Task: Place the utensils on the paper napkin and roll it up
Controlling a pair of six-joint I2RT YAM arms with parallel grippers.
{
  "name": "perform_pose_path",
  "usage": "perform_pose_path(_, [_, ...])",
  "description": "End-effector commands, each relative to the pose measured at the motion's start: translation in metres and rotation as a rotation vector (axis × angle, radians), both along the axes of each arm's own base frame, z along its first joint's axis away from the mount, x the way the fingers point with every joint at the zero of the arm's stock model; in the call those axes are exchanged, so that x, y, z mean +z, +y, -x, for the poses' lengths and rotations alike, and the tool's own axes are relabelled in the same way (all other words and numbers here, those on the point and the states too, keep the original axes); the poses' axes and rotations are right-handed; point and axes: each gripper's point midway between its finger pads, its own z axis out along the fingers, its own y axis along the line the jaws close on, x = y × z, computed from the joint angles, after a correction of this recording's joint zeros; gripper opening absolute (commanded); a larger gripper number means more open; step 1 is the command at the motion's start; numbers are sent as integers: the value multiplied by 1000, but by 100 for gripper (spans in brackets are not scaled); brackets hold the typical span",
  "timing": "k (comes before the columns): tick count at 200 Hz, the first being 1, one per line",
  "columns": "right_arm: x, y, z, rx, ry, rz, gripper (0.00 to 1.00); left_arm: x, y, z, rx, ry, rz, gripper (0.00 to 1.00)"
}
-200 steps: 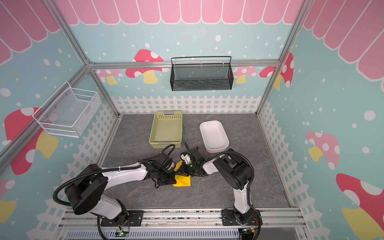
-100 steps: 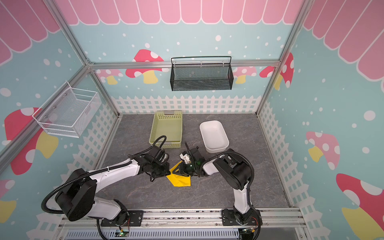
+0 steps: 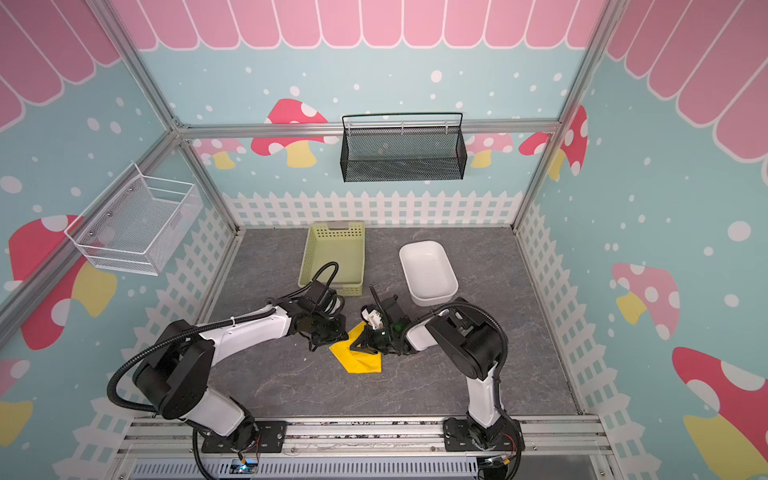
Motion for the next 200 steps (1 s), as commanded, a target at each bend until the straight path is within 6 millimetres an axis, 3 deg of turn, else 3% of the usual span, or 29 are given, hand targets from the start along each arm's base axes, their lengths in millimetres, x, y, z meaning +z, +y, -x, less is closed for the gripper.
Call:
perform_pose_path(1, [-27, -9, 12, -5, 68, 66, 4, 3, -7, -3, -23, -4, 28, 0])
perform_pose_path(97, [-27, -8, 13, 0, 70, 66, 1, -26, -7, 12, -37, 76, 2, 0])
perform_pose_path(200, [-25, -9, 14, -4, 67, 71, 1, -32, -1, 25, -33, 95, -18, 0])
